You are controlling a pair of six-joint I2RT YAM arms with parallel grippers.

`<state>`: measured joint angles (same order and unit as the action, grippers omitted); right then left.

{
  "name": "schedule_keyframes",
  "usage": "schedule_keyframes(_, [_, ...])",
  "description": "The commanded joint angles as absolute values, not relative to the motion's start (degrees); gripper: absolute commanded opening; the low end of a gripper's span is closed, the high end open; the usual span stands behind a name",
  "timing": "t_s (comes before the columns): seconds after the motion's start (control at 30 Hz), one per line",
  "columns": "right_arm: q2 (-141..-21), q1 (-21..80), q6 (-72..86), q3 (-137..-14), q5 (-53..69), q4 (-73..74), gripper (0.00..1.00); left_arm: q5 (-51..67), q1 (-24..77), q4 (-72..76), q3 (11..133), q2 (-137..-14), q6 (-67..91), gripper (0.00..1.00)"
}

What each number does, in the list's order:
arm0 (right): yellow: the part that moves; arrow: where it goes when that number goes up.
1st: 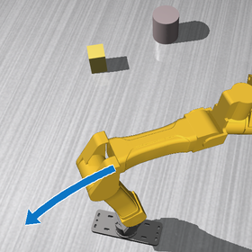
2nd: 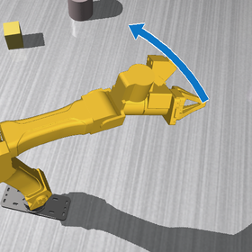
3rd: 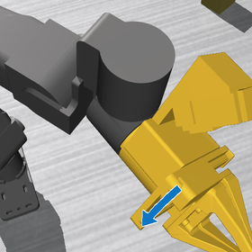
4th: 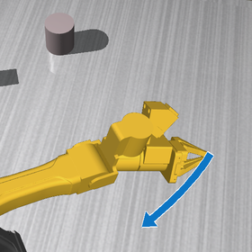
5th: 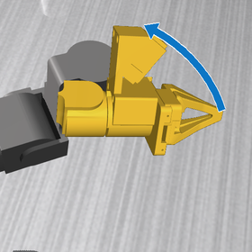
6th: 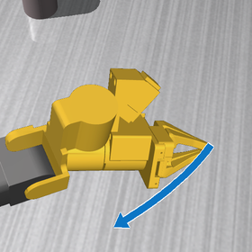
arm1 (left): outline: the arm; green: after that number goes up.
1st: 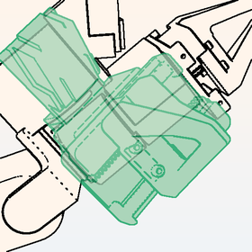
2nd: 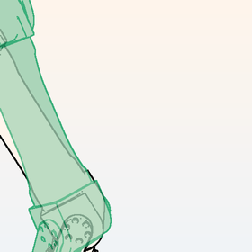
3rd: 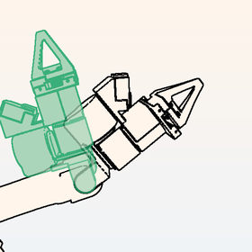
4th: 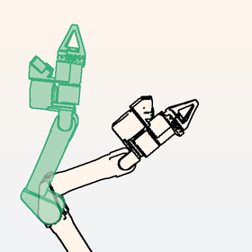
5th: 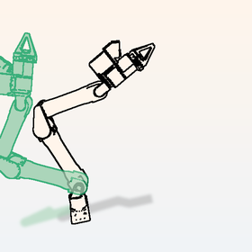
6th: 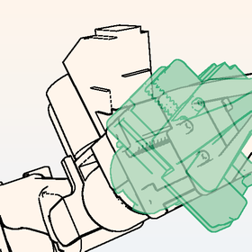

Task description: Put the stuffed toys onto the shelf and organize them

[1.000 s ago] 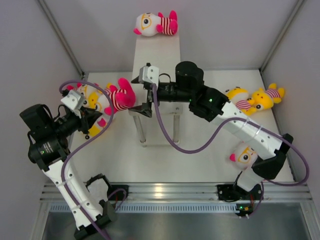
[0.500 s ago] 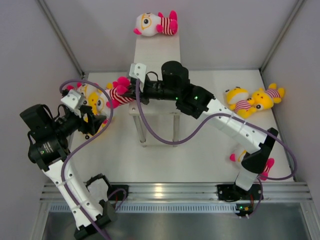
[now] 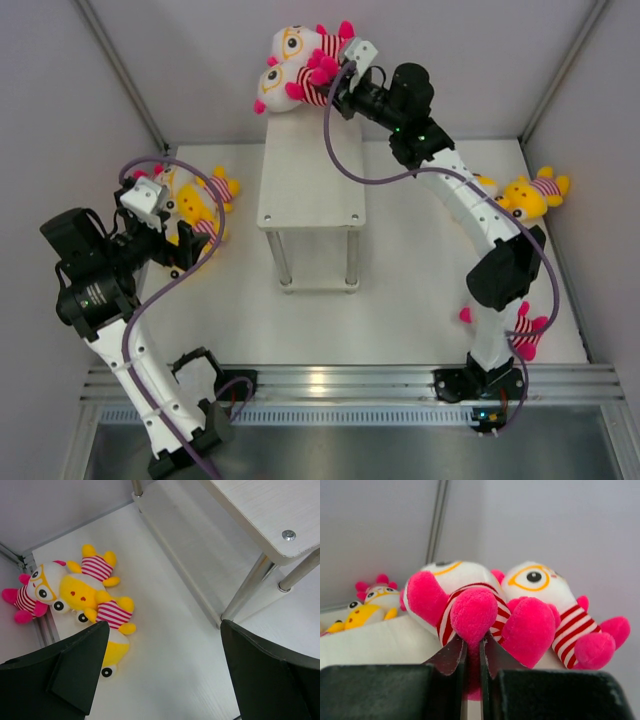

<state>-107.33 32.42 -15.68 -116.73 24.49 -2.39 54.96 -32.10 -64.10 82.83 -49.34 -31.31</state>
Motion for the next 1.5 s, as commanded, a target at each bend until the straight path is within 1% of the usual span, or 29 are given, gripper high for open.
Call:
schedule_keyframes(0.0, [-110.21,29.8,-13.1,-116.73,30.05,-7.64,0.0,55.02,-31.99,-63.28,82.35,-50.1,-32.17,0.99])
schedule_keyframes(0.13, [-110.22,26.29,-10.55,-111.28,30.15,-12.65,0.0,55.02,-31.99,-63.37,82.0,-50.97,-32.34,0.99])
schedule_keyframes(0.23, [-110.74,24.79,-10.81,-110.31,29.71,-13.53,0.0,54.76,-31.9,-63.37,81.91,-51.5,-32.26,0.99])
schedule_keyframes(0.33, [-111.88,23.91,-11.6,-110.91,30.41,-13.89,0.0,55.19,-31.99,-63.37,81.83,-52.12,-32.43,0.99])
schedule_keyframes(0.43, [-112.76,23.82,-12.57,-112.32,28.3,-12.4,0.0,55.46,-31.99,-63.46,81.39,-52.65,-32.69,0.99])
schedule_keyframes(0.87, [-111.97,21.53,-13.8,-111.45,28.03,-11.69,0.0,53.35,-31.99,-63.28,79.19,-53.09,-35.59,0.99])
schedule_keyframes(0.9, [-111.97,21.45,-13.8,-111.53,29.08,-11.25,0.03,53.35,-31.99,-63.28,79.02,-53.17,-35.86,0.99])
schedule_keyframes(0.93, [-111.8,21.45,-13.71,-111.79,29.7,-10.99,0.09,53.0,-31.99,-63.28,78.75,-53.35,-36.47,0.99])
schedule_keyframes(0.97, [-111.8,21.36,-13.62,-111.8,30.32,-10.81,0.28,52.82,-31.99,-63.19,78.49,-53.52,-36.74,0.99])
schedule_keyframes(1.03, [-111.27,21.36,-12.75,-111.62,31.64,-10.63,0.41,51.6,-31.91,-63.28,77.96,-53.96,-37.26,0.99])
schedule_keyframes(1.07, [-110.92,21.36,-12.4,-111.45,31.81,-10.63,0.54,50.9,-31.9,-63.02,77.61,-54.49,-37.27,0.99])
schedule_keyframes(1.17, [-108.64,21.44,-11.69,-109.43,32.08,-10.46,0.72,45.11,-31.99,-60.13,74.37,-55.19,-36.04,0.98])
schedule_keyframes(1.23, [-105.83,21.36,-11.86,-106.98,32.61,-10.2,0.79,41.24,-31.99,-54.16,70.25,-55.72,-34.38,0.96])
schedule_keyframes(1.27, [-104.69,21.44,-11.95,-106.09,32.69,-10.2,0.84,37.04,-31.91,-51.62,69.01,-56.16,-33.93,0.94])
schedule_keyframes(1.3, [-102.68,21.45,-12.13,-105.13,32.7,-10.2,0.86,35.09,-31.9,-47.5,67.95,-57.9,-33.32,0.89])
schedule_keyframes(1.37, [-100.04,21.45,-13.18,-102.84,32.7,-9.67,0.91,28.69,-31.03,-44.05,66.54,-61.32,-31.91,0.81])
schedule_keyframes(1.4, [-99.32,21.45,-13.62,-102.48,32.78,-9.15,0.92,26.65,-30.59,-42.9,66.45,-62.48,-31.47,0.75])
schedule_keyframes(1.43, [-98.79,21.45,-14.58,-102.31,32.78,-8.44,0.94,25.24,-29.28,-40.54,66.36,-63.62,-30.77,0.71])
schedule_keyframes(1.47, [-98.18,21.36,-15.02,-102.3,32.87,-6.52,0.96,23.57,-28.57,-39.21,66.27,-64.59,-30.24,0.7])
